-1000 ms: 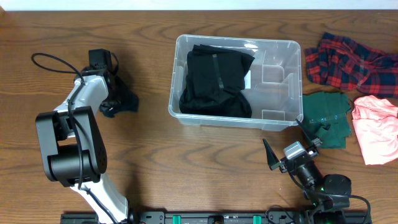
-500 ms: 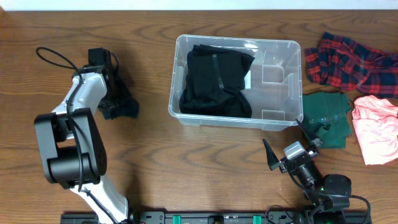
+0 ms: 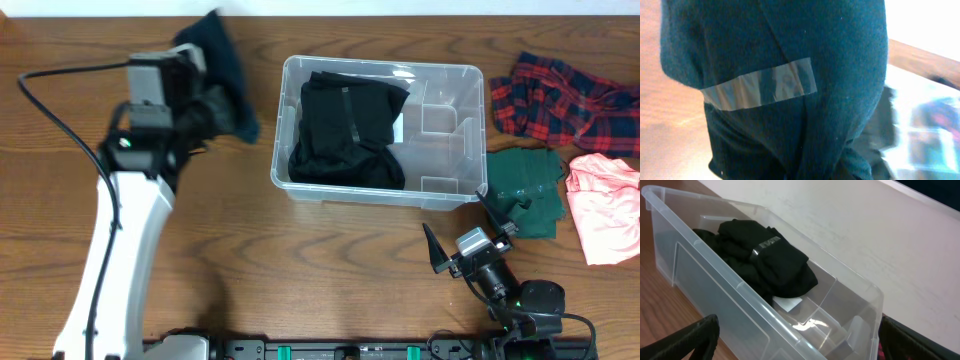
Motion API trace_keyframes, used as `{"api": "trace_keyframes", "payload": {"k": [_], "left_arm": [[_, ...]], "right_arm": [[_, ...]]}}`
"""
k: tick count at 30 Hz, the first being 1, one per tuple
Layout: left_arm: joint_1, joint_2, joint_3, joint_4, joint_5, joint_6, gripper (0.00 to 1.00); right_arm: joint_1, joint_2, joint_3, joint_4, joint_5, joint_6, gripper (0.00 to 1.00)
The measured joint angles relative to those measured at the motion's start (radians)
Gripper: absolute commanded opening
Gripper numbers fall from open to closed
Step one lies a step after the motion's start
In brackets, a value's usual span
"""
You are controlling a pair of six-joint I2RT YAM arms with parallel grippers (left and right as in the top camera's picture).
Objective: Pack container
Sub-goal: 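Lift the black garment and carry it right into the container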
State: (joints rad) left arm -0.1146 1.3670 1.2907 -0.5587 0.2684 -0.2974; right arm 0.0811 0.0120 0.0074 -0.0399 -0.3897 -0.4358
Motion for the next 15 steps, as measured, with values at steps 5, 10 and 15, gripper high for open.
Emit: {"api": "trace_keyframes", "payload": {"k": [5,10,15], "left_arm": [[-0.182,-0.017,0.001,0.109,0.021,0.0,0.06],[-0.332,0.034,0.001,0.216,0.025,-0.001,0.06],[-0.452,0.151,0.001,0.322,0.025,-0.013,0.06]], "right_arm": [[0.0,0.0,0.0,0.0,0.0,0.0,0.99],[0.0,0.0,0.0,0.0,0.0,0.0,0.99],[0.0,0.0,0.0,0.0,0.0,0.0,0.99]]}}
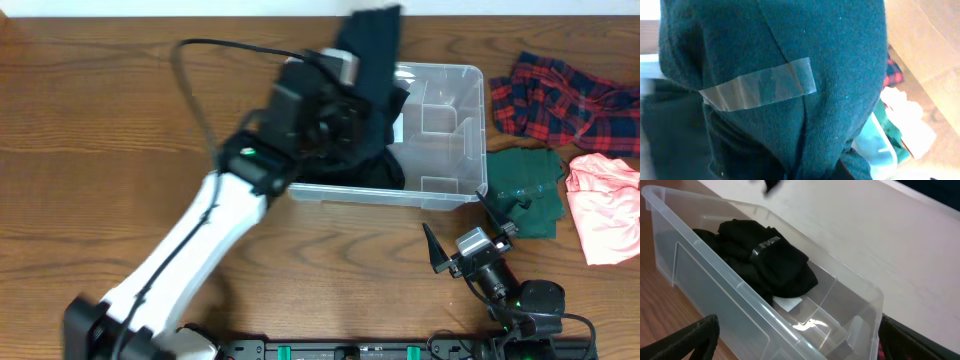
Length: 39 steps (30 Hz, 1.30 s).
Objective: Pack container
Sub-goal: 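Lift the black garment and carry it right into the container, then release the black garment in the container's right side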
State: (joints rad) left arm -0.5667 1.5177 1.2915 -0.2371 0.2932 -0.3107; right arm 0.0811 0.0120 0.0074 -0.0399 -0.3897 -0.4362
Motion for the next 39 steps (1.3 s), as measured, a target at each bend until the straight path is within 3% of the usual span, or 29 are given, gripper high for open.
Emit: {"api": "trace_keyframes", "payload": {"k": [6,12,24,26,30,35,39], "left_arm": [[-0.111,0.145,0.0,0.063,-0.04,-0.019,0.06],[-0.212,0.197,0.0,0.092,-0.194,-0.033,0.06],[-0.269,0.285,0.0,0.183,-0.321,-0.033,0.07],[-0.269,0.297,0.0,0.188,-0.326,-0.033,0.14],[-0.269,0.304,0.0,0.191,-0.33,-0.033,0.46],[-0.272,0.304,0.0,0.196,-0.337,-0.045,0.6],[-0.287,0.304,0.0,0.198,-0.338,-0.048,0.64]], "right_arm": [[0.0,0.0,0.0,0.0,0.0,0.0,0.99],[0.0,0.0,0.0,0.0,0.0,0.0,0.99],[0.0,0.0,0.0,0.0,0.0,0.0,0.99],[0.0,0.0,0.0,0.0,0.0,0.0,0.99],[0.0,0.0,0.0,0.0,0.0,0.0,0.99],[0.0,0.0,0.0,0.0,0.0,0.0,0.99],[0.0,0.0,0.0,0.0,0.0,0.0,0.99]]}}
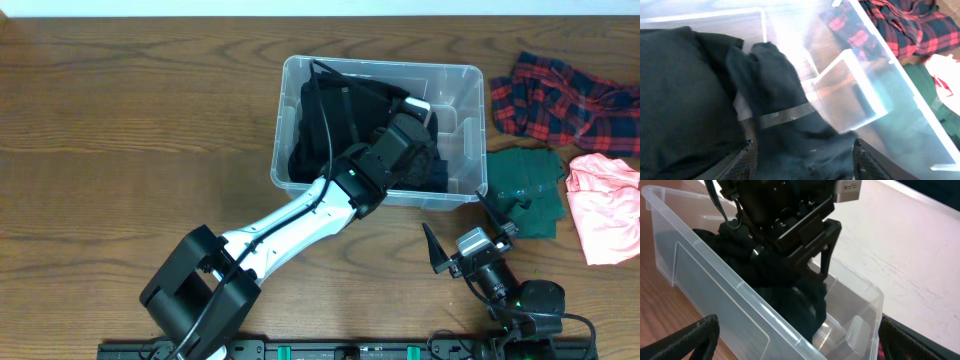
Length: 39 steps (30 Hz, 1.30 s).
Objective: Pack container
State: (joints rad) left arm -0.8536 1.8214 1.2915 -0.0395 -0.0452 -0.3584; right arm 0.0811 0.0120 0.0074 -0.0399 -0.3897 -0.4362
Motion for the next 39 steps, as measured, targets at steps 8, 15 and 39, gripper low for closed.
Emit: {"api": "trace_keyframes", "payload": {"k": [8,15,39], "left_arm": [[-0.018,0.0,0.0,0.006,-0.007,0.027,0.63],[0.004,-0.027,0.0,-0.055,-0.045,0.077,0.64],[0.734,-0.182,0.005,-0.607,-0.445,0.157,0.98]], "right_arm": [[0.0,0.0,0.0,0.0,0.0,0.0,0.99],[0.0,0.0,0.0,0.0,0.0,0.0,0.99],[0.0,0.0,0.0,0.0,0.0,0.0,0.99]]}}
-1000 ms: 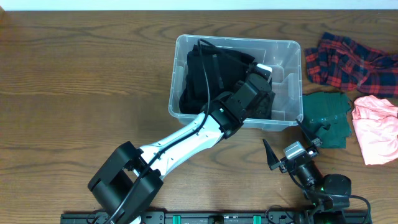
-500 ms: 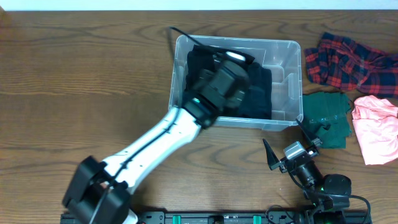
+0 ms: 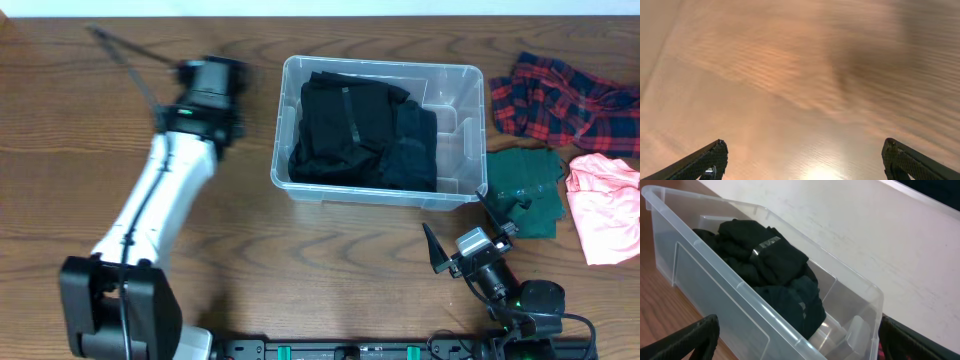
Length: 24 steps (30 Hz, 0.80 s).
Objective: Pack container
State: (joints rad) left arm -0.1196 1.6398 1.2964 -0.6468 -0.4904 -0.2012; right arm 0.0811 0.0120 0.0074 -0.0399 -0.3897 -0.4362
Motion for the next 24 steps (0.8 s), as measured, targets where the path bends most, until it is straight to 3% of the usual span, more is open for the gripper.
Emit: {"api": "trace_keyframes", "payload": {"k": [10,24], "left_arm": [[0.243,0.0,0.0,-0.003,-0.014,0.0,0.98],[0.283,0.0,0.0,-0.003,-0.014,0.0,0.98]], "right_arm": [[0.0,0.0,0.0,0.0,0.0,0.0,0.99],[0.0,0.0,0.0,0.035,0.016,0.02,0.99]]}}
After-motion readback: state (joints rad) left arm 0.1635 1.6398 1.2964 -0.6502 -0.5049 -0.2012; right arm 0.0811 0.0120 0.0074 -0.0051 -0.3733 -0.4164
